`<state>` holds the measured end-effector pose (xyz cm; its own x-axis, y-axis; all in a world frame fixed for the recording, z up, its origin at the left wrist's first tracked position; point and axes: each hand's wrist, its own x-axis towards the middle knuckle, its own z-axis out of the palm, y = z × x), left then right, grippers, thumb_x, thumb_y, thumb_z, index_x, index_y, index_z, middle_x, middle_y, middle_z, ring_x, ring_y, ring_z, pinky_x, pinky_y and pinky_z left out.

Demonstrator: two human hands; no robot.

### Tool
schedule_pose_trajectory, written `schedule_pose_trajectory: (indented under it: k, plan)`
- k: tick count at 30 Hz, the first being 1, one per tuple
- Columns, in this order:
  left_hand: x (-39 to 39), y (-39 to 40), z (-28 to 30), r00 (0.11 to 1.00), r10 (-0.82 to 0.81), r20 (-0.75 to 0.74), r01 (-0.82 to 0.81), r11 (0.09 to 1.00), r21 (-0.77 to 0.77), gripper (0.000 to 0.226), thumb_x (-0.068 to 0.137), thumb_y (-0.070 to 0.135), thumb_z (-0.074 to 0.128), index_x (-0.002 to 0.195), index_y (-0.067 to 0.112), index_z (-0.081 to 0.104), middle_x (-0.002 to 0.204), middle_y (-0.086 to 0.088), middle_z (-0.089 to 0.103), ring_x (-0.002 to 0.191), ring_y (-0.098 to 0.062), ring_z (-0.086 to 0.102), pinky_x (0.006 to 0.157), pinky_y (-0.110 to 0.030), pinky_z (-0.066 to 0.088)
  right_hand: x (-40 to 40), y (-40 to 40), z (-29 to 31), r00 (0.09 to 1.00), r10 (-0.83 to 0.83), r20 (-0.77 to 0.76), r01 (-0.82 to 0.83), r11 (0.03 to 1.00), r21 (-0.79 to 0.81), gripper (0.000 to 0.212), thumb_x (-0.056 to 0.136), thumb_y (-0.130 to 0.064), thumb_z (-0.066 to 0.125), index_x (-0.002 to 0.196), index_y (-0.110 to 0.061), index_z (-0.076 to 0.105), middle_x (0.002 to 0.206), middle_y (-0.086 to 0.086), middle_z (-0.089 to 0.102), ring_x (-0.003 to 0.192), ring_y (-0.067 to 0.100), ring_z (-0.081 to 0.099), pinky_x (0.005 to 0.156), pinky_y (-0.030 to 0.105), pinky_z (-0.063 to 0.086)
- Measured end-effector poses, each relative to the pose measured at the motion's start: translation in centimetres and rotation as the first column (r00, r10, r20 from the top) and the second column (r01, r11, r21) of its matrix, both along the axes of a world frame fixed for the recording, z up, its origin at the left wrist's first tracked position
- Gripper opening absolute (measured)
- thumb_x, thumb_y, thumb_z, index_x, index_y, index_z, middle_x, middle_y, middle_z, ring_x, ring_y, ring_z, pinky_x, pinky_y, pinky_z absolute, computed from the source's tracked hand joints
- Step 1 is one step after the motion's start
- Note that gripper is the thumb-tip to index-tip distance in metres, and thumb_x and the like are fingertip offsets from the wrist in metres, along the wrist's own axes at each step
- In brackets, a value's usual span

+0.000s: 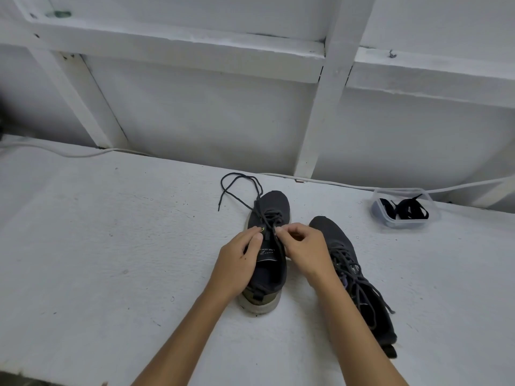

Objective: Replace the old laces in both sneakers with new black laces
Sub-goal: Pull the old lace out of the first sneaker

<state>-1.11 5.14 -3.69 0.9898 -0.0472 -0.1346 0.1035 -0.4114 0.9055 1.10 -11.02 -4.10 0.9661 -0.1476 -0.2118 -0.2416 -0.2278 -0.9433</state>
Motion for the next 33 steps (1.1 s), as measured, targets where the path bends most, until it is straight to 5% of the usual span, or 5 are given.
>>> schedule_pose_trajectory:
  k: [4,9,21,27,33]
  plan:
    - [0.1,0.1,-0.1,1.0,-0.001,0.007,0.001,1.0,0.012,0.038,0.104,0.036,0.046,0.138,0.025,0.059,0.138,0.016,0.057,0.126,0.004,0.048,0.106,-0.014,0.037,0.8,0.0,0.6,0.99,-0.131,-0.044,0.135,0.986,0.095,0.015,0.103,-0.026,0.047,0.098,-0.017,0.058,0.095,0.001,0.074,0.088,0.017,0.073,0.08,0.046,0.063]
    - [0.1,0.0,-0.3,1.0,0.0,0.012,0.0,1.0,0.009,0.037,0.103,0.037,0.048,0.137,0.026,0.06,0.137,0.015,0.058,0.126,0.002,0.05,0.108,-0.02,0.04,0.2,-0.4,-0.1,1.0,0.0,-0.03,-0.001,0.999,-0.037,0.012,0.09,-0.037,0.072,0.091,-0.026,0.075,0.085,-0.008,0.076,0.084,0.014,0.073,0.083,0.043,0.062]
    - [0.3,0.0,-0.5,1.0,-0.011,0.023,0.01,0.999,0.041,0.038,0.103,0.036,0.047,0.137,0.024,0.06,0.138,0.015,0.057,0.126,0.003,0.048,0.102,-0.009,0.034,0.0,0.2,-0.3,0.999,-0.031,-0.006,0.031,0.999,-0.044,0.018,0.094,-0.039,0.067,0.089,-0.023,0.071,0.084,-0.007,0.074,0.08,0.006,0.07,0.077,0.03,0.057]
    - [0.2,0.1,-0.6,1.0,-0.013,0.019,0.012,0.999,0.045,0.038,0.104,0.036,0.047,0.137,0.024,0.06,0.136,0.017,0.056,0.124,0.006,0.047,0.094,0.002,0.03,0.8,0.2,0.8,0.975,-0.218,-0.039,0.221,0.967,0.128,0.019,0.106,-0.031,0.042,0.105,-0.016,0.054,0.097,0.001,0.068,0.083,0.017,0.074,0.078,0.049,0.063]
    - [0.3,0.1,-0.6,1.0,-0.003,0.018,0.003,0.999,0.04,0.036,0.104,0.035,0.047,0.135,0.025,0.061,0.135,0.016,0.057,0.122,0.005,0.048,0.095,0.001,0.031,0.4,-0.2,-0.1,0.998,-0.051,-0.044,0.052,0.998,0.024,0.01,0.095,-0.026,0.069,0.09,-0.02,0.074,0.083,-0.003,0.077,0.076,0.014,0.074,0.085,0.042,0.061]
